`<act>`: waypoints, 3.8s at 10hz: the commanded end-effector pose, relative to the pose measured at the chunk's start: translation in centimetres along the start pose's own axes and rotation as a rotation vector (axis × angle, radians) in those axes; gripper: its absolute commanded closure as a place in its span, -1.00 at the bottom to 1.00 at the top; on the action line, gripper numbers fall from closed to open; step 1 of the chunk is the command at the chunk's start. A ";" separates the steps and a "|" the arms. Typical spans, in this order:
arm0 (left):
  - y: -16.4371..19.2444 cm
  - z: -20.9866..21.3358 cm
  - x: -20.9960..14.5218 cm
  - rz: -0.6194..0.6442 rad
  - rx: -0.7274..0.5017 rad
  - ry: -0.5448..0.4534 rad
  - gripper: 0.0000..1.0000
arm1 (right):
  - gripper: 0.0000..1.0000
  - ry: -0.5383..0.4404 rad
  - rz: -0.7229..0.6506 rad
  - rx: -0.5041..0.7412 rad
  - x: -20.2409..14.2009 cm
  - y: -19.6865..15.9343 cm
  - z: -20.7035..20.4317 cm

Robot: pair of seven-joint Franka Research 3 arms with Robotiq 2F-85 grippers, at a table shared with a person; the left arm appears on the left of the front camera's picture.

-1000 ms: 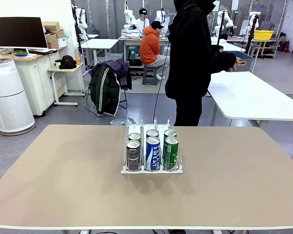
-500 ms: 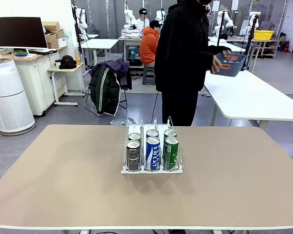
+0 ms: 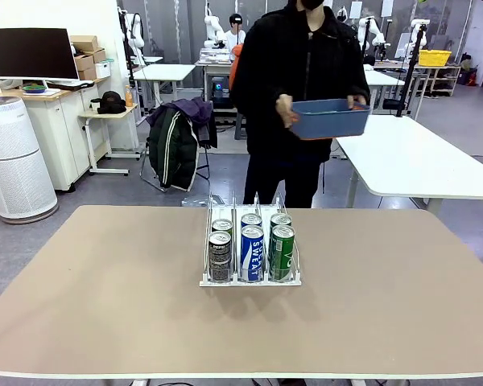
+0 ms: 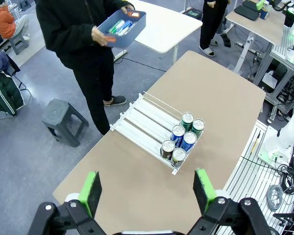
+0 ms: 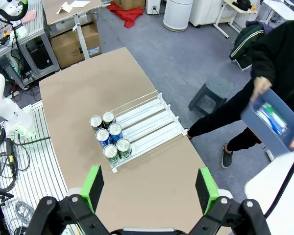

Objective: Fill the beverage cans into the dispenser.
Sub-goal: Pick up the Sprite handed by the human.

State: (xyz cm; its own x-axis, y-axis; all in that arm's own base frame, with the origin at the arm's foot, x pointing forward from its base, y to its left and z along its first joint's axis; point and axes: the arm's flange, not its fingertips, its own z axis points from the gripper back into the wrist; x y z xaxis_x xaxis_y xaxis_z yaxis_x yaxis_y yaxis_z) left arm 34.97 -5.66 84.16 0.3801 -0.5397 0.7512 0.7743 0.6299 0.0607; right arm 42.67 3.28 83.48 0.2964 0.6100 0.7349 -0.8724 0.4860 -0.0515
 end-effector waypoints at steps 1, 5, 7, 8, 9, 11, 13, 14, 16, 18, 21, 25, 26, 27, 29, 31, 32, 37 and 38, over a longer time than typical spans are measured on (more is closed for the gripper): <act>0.0 0.1 0.1 0.014 -0.010 -0.016 -1.00 | -1.00 0.001 0.003 -0.003 0.0 0.0 0.1; 0.0 0.1 0.1 0.014 -0.010 -0.016 -1.00 | -1.00 0.001 0.003 -0.003 0.0 0.0 0.1; 0.0 0.1 0.1 0.014 -0.010 -0.016 -1.00 | -1.00 0.001 0.003 -0.003 0.0 0.0 0.1; 0.0 0.1 0.1 0.014 -0.010 -0.016 -1.00 | -1.00 0.001 0.003 -0.003 0.0 0.0 0.1; 0.0 0.1 0.1 0.014 -0.010 -0.016 -1.00 | -1.00 0.001 0.003 -0.003 0.0 0.0 0.1; 0.0 0.1 0.1 0.014 -0.010 -0.016 -1.00 | -1.00 0.001 0.003 -0.003 0.0 0.0 0.1; 0.0 0.1 0.1 0.014 -0.010 -0.016 -1.00 | -1.00 0.001 0.003 -0.003 0.0 0.0 0.1; 0.0 0.1 0.1 0.014 -0.010 -0.016 -1.00 | -1.00 0.001 0.003 -0.003 0.0 0.0 0.1; 0.0 0.1 0.1 0.014 -0.010 -0.016 -1.00 | -1.00 0.001 0.003 -0.003 0.0 0.0 0.1; 0.0 0.1 0.1 0.014 -0.010 -0.016 -1.00 | -1.00 0.001 0.003 -0.003 0.0 0.0 0.1; 0.0 0.1 0.1 0.014 -0.010 -0.016 -1.00 | -1.00 0.001 0.003 -0.003 0.0 0.0 0.1; 0.0 0.1 0.1 0.014 -0.010 -0.016 -1.00 | -1.00 0.001 0.003 -0.003 0.0 0.0 0.1; 0.0 0.1 0.1 0.014 -0.010 -0.016 -1.00 | -1.00 0.001 0.003 -0.003 0.0 0.0 0.1; 0.0 0.1 0.1 0.014 -0.010 -0.016 -1.00 | -1.00 0.001 0.003 -0.003 0.0 0.0 0.1; 0.0 0.1 0.1 0.014 -0.010 -0.016 -1.00 | -1.00 0.001 0.003 -0.003 0.0 0.0 0.1; 0.0 0.1 0.1 0.014 -0.010 -0.016 -1.00 | -1.00 0.001 0.003 -0.003 0.0 0.0 0.1; 0.0 0.1 0.1 0.014 -0.010 -0.016 -1.00 | -1.00 0.001 0.003 -0.003 0.0 0.0 0.1; 0.0 0.1 0.1 0.014 -0.010 -0.016 -1.00 | -1.00 0.001 0.003 -0.003 0.0 0.0 0.1; 0.0 0.1 0.1 0.014 -0.010 -0.016 -1.00 | -1.00 0.001 0.003 -0.003 0.0 0.0 0.1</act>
State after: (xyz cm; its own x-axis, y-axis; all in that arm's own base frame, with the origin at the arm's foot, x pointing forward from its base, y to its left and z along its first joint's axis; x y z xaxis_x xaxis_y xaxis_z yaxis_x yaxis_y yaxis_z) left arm 34.97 -5.66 84.16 0.3801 -0.5397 0.7512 0.7743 0.6299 0.0607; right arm 42.67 3.28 83.48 0.2964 0.6100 0.7349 -0.8724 0.4860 -0.0515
